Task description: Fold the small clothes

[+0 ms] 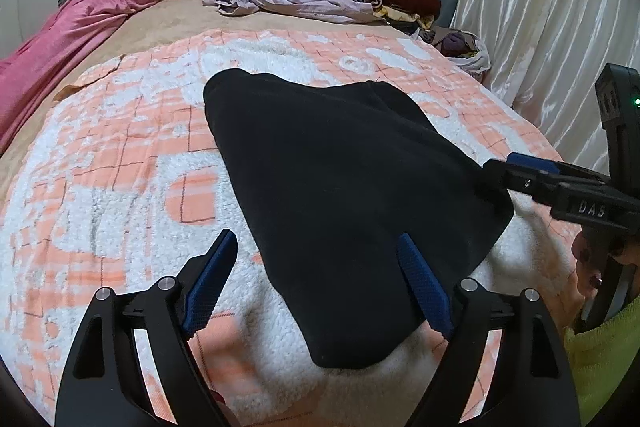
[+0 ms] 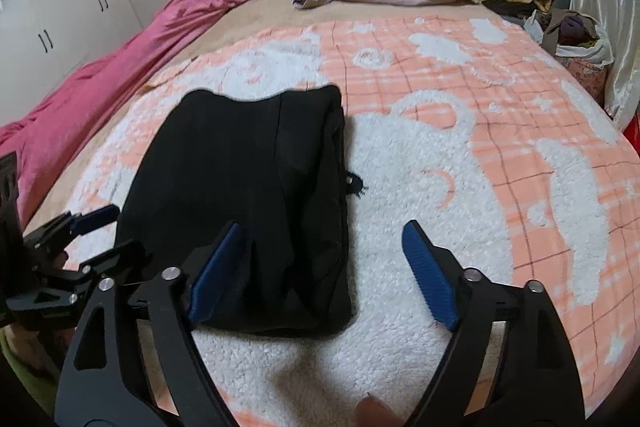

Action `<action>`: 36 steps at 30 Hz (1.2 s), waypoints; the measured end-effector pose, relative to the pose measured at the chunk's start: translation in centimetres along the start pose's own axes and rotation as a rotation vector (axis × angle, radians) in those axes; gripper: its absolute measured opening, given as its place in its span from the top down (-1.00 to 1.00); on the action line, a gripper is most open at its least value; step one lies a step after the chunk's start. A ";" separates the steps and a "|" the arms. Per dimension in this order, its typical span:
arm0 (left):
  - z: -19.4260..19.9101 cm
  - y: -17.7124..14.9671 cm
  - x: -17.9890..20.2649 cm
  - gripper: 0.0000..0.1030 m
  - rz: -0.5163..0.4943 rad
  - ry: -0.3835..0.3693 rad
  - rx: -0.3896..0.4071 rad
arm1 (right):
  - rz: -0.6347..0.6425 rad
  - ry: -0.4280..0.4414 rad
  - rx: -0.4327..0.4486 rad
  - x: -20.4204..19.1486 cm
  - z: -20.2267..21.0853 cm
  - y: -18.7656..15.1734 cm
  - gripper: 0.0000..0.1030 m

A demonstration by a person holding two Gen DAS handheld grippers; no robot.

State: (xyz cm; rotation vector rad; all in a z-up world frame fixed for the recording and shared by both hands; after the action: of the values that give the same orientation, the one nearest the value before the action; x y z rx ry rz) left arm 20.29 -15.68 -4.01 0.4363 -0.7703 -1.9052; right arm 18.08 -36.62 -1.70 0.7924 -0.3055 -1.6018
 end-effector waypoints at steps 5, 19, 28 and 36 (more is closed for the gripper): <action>1.7 0.4 0.0 -0.75 -0.001 0.014 0.025 | 0.007 0.011 0.090 -0.5 1.7 0.9 -0.75; 7.6 0.6 -1.0 -0.91 0.018 0.107 0.131 | 0.074 0.057 0.359 -2.6 8.4 -0.5 -0.82; 10.0 -1.4 -1.1 -0.91 0.042 0.122 0.148 | 0.043 0.074 0.391 -2.5 10.1 -2.8 -0.82; 10.8 -4.5 -0.9 -0.91 0.065 0.121 0.125 | 0.043 0.049 0.346 -3.4 11.1 -6.8 -0.82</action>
State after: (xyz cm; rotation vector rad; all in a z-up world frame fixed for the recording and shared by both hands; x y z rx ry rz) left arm 11.23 -10.11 0.80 0.5912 -0.8166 -1.7593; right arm 5.79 -34.65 3.33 1.0792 -0.5705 -1.5058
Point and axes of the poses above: each gripper's, at about its wrist camera, not at the fingertips, and z roughly against the way its jaws point, x to its right, y to its top, the point moved 5 cm from there along -z, roughly the way its jaws point, and after that the axes turned 9 degrees about -z, right-handed, at the moved point
